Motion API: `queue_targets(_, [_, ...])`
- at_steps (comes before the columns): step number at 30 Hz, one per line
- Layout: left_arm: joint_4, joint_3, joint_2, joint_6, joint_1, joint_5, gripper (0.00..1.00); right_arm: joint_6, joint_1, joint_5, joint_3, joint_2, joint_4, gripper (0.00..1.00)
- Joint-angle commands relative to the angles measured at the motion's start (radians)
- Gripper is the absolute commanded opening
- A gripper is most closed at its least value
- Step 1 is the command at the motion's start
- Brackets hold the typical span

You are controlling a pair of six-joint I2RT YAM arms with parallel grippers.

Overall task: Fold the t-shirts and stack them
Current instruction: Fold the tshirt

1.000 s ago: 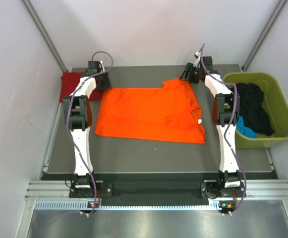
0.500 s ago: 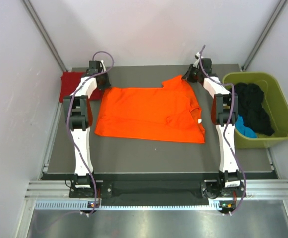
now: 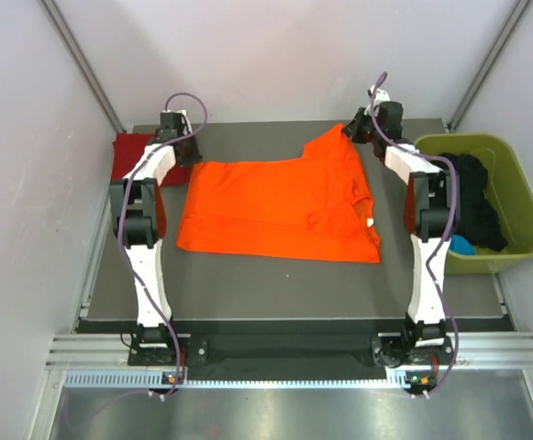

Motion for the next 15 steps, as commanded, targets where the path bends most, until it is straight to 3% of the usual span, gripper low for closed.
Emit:
queue_targets(1, [0.083,-0.049,-0.125,0.007,0.000,-0.036,0.00,-0.065,-0.006,-0.025,-0.085,-0.135,0.132,0.00])
queue_targets(7, [0.133,-0.171,-0.213,0.008,0.000,-0.068,0.00,-0.124,-0.009,-0.080,-0.266,-0.263,0.160,0.00])
queue_targets(11, [0.080,-0.076,-0.161,0.021,0.000,-0.001,0.00,-0.134,-0.009,-0.118,-0.309,-0.277,0.140,0.00])
queue_targets(15, [0.023,0.036,-0.049,0.039,0.000,-0.026,0.38,-0.153,-0.011,-0.117,-0.311,-0.264,0.114,0.00])
